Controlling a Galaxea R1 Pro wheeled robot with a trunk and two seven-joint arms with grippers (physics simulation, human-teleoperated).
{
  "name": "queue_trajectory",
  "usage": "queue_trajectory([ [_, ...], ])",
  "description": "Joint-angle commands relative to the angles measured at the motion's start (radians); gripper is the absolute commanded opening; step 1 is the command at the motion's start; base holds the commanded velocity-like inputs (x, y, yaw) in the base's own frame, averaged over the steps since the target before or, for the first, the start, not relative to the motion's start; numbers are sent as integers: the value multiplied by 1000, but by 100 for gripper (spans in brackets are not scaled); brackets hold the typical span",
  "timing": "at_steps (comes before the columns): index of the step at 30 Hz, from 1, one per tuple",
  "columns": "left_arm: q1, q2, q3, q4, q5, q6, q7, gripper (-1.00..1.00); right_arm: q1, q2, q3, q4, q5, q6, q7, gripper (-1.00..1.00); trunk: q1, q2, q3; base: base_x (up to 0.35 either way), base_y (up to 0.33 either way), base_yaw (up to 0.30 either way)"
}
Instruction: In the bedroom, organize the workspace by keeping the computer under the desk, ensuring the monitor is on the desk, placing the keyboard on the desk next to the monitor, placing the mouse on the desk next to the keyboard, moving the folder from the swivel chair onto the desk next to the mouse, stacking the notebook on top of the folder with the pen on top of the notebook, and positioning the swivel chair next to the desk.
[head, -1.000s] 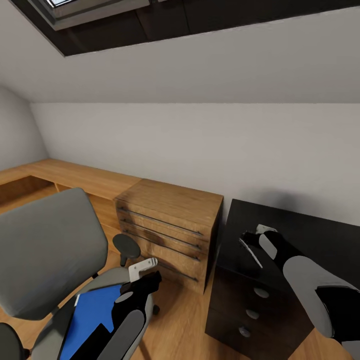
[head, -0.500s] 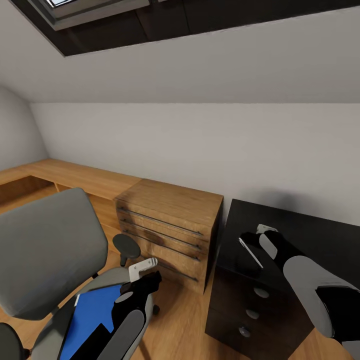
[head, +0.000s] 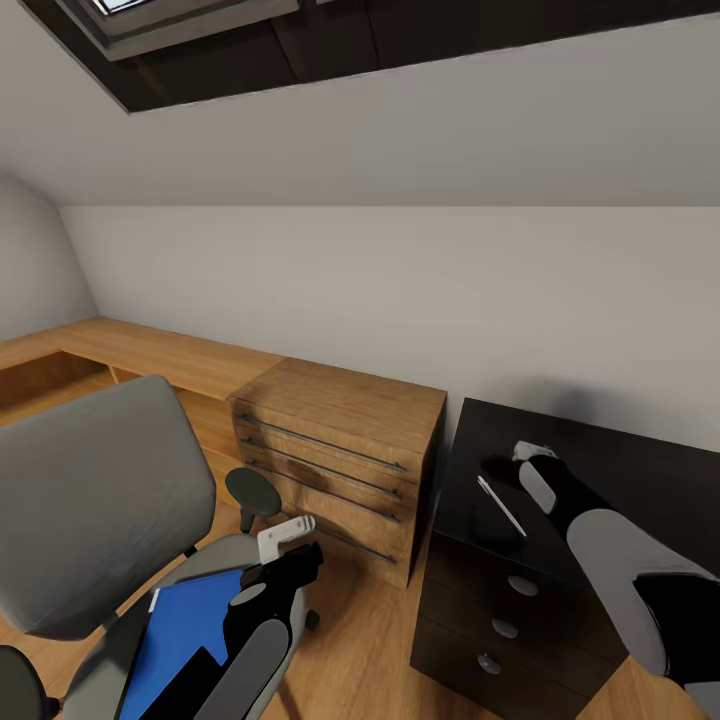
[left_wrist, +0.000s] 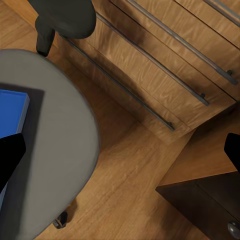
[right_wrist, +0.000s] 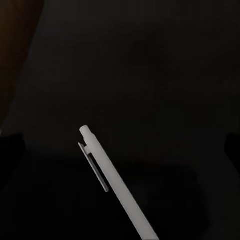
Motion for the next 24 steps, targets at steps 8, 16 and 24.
queue_trajectory([
  [8,-1,1,-1,-1,4,6,7,100,9,2,9,-152,-10,115,-8,100,0,-1,-1,0,0,0],
  [16,-1,1,-1,0,4,6,7,100,35,24,10,-269,-16,220,-10,100,0,-1,-1,0,0,0],
  [24,-1,1,-2,3,5,6,7,100,38,68,10,-299,-13,284,-12,100,0,-1,-2,0,0,68],
])
